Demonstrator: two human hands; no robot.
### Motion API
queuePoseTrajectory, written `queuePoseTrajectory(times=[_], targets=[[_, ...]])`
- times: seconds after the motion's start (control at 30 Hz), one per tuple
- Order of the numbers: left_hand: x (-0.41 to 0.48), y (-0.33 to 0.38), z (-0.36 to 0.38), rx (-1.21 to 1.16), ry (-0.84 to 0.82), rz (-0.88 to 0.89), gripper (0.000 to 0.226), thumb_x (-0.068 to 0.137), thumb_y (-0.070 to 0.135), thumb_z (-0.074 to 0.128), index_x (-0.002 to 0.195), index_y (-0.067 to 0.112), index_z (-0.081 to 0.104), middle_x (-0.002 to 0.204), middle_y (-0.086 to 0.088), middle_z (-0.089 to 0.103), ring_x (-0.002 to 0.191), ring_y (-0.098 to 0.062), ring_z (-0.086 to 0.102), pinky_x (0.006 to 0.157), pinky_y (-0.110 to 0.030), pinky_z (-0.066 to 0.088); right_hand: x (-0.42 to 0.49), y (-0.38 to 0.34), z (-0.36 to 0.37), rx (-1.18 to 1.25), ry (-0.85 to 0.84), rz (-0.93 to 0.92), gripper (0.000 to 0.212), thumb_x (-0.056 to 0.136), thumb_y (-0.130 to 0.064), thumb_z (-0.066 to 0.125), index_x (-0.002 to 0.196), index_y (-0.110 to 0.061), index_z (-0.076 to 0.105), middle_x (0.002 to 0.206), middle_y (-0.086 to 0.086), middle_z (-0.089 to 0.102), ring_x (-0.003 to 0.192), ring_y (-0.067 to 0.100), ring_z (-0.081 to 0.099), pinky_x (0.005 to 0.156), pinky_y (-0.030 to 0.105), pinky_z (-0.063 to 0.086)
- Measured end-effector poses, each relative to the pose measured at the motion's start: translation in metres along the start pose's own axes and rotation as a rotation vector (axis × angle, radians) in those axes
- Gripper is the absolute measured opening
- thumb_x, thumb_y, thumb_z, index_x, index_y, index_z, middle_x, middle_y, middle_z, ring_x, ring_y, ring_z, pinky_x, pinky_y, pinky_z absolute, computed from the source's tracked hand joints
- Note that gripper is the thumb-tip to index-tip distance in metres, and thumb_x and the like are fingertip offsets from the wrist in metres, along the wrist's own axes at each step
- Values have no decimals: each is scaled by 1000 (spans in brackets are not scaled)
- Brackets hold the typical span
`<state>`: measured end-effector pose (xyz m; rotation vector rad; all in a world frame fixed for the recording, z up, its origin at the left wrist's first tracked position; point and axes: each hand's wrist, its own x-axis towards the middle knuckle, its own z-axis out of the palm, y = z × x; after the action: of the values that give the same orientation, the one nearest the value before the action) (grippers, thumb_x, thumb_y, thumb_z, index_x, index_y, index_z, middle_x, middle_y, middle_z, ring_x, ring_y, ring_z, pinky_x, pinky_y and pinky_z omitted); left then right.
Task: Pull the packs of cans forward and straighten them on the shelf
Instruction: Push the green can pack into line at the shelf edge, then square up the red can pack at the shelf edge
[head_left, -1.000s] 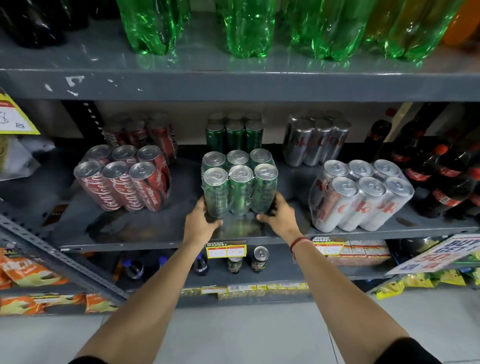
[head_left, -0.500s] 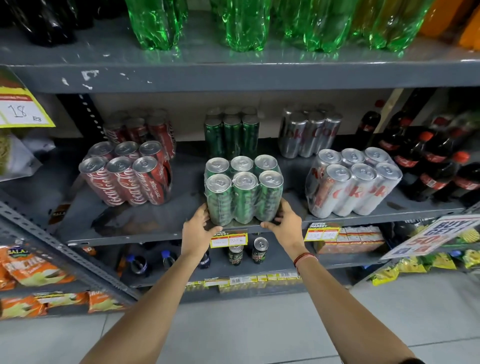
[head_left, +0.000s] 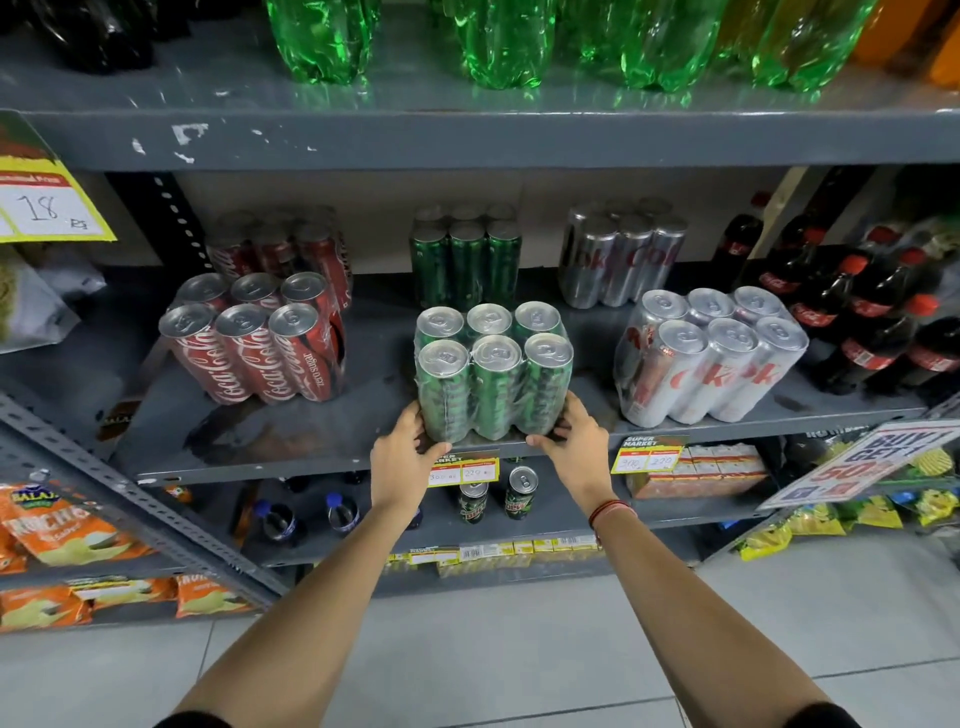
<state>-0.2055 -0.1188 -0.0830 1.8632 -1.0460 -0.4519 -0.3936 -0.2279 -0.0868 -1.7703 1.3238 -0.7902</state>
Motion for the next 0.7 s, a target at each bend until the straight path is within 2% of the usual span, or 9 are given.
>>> queuePoseTrajectory(times=[0.1, 0.2, 0.27, 0.37, 0.43, 0.5, 0.6, 0.7], targets=[[2, -1, -2, -7, -26, 6, 72, 72, 8, 78, 136, 8, 44, 122, -14, 65, 111, -20, 63, 94, -24, 46, -4, -1, 4, 35, 21, 38, 70, 72, -5, 78, 132, -22, 47, 110, 14, 66, 92, 17, 63, 97, 38, 52], [4, -3, -11, -61, -47, -10, 71, 72, 7, 78, 135, 5, 45, 126, -14, 62, 115, -17, 59, 95, -24, 45, -17, -2, 23, 48, 137, 38, 76, 74, -8, 76, 139, -22, 40, 117, 10, 63, 110, 25, 58, 99, 45, 49], [3, -8, -24, -104, -5, -38, 65, 75, 7, 76, 133, 4, 47, 129, -12, 60, 112, -12, 56, 93, -22, 45, -34, -11, 39, 79, 282, 22, 66, 77, -7, 73, 135, -13, 43, 121, 11, 54, 110, 19, 51, 99, 45, 45], [6, -26, -57, -149, 141, -104, 47, 82, 10, 70, 126, 4, 54, 123, -12, 63, 106, -14, 60, 89, -22, 47, -58, -33, 63, 144, 441, -76, 45, 85, -9, 67, 125, -9, 48, 113, 2, 41, 97, 19, 46, 84, 44, 47], [11, -39, -84, -184, 235, -142, 42, 81, 12, 70, 120, 4, 58, 117, -12, 66, 104, -18, 63, 90, -25, 47, -67, -51, 83, 145, 415, -180, 36, 86, -11, 65, 119, -14, 48, 111, -1, 40, 96, 22, 49, 78, 47, 50], [16, -49, -111, -207, 292, -163, 42, 79, 14, 72, 118, 3, 59, 115, -8, 65, 102, -15, 60, 92, -25, 44, -71, -73, 105, 135, 330, -281, 32, 86, -12, 63, 114, -18, 48, 110, -5, 41, 96, 21, 51, 79, 47, 50], [28, -61, -148, -213, 348, -163, 43, 79, 12, 73, 117, 3, 57, 113, -5, 62, 105, -18, 59, 94, -26, 44, -68, -109, 137, 121, 192, -412, 29, 86, -12, 61, 113, -12, 53, 108, -3, 43, 93, 19, 52, 78, 43, 51], [43, -75, -178, -212, 416, -173, 43, 78, 7, 72, 117, 3, 56, 112, -10, 64, 103, -25, 62, 91, -32, 49, -51, -137, 166, 101, 42, -430, 36, 84, -12, 64, 118, -9, 54, 110, -2, 44, 95, 22, 55, 81, 42, 53]])
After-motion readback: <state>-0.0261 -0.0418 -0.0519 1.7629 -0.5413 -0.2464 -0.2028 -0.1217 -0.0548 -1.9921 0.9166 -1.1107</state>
